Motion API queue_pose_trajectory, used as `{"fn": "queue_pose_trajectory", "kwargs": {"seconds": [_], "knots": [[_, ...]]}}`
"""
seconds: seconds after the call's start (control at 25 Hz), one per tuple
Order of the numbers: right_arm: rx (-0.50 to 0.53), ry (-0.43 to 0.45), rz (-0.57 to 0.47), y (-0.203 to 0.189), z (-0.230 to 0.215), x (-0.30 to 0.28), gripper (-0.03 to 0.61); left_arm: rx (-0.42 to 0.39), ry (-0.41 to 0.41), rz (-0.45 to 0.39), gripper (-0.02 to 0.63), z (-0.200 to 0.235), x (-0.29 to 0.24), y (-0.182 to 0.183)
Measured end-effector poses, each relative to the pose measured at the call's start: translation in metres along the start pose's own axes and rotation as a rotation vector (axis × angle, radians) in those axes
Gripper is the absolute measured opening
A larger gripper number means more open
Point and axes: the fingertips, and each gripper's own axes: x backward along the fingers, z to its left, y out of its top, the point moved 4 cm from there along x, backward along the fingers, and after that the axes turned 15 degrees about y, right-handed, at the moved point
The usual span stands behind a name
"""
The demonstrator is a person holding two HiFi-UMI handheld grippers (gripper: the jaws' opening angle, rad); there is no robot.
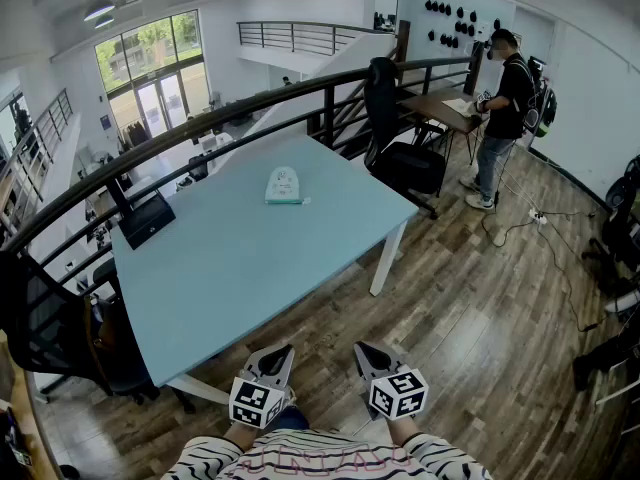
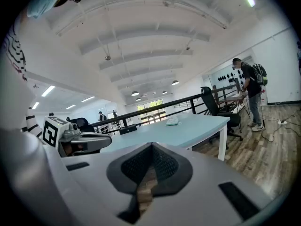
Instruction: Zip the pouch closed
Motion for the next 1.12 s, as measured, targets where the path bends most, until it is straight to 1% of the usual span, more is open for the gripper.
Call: {"fn": "queue_pose_trajectory", "kwargs": {"seconds": [0.44,0.56,0.64,0.76,0.8,0.84,0.88,0.92,0.96,1.0,1.12], "knots": [[0.007,0.004,-0.005,-0.005,0.016,-0.002,0.026,-0.001,0.000,-0.006,0.025,0.003,0.016,-0.008],[-0.027,0.023,-0.043,-0.005,0.015,-0.003,0.027,0.001,-0.006,-0.012,0.025,0.003,0.016,-0.008],[-0.039,0.022,-0.068,-0.004,0.014,-0.001,0.029,0.012,-0.014,-0.019,0.025,0.002,0.017,-0.008],[-0.001,-0.001,-0.056,-0.004,0.011,0.001,0.031,0.042,-0.019,-0.029,0.026,0.000,0.017,-0.007],[0.006,-0.003,-0.053,-0.004,0.010,0.001,0.032,0.048,-0.016,-0.024,0.071,-0.001,0.015,-0.007],[0.006,-0.002,-0.053,-0.004,0.008,0.001,0.034,0.055,-0.013,-0.018,0.142,0.000,0.013,-0.007],[0.002,0.000,-0.054,-0.004,0.005,0.000,0.037,0.060,-0.011,-0.012,0.173,0.001,0.011,-0.007],[-0.003,0.003,-0.056,-0.004,0.002,-0.002,0.054,0.062,-0.007,-0.010,0.173,0.003,0.008,-0.005],[-0.008,0.004,-0.056,-0.003,-0.001,-0.004,0.117,0.062,-0.003,-0.010,0.173,0.007,0.005,-0.004],[-0.013,0.006,-0.054,-0.002,-0.005,-0.007,0.149,0.061,0.000,-0.009,0.173,0.010,0.001,-0.003],[-0.030,0.009,-0.045,0.003,-0.017,-0.018,0.149,0.061,-0.004,0.005,0.173,0.020,-0.017,-0.002]]}}
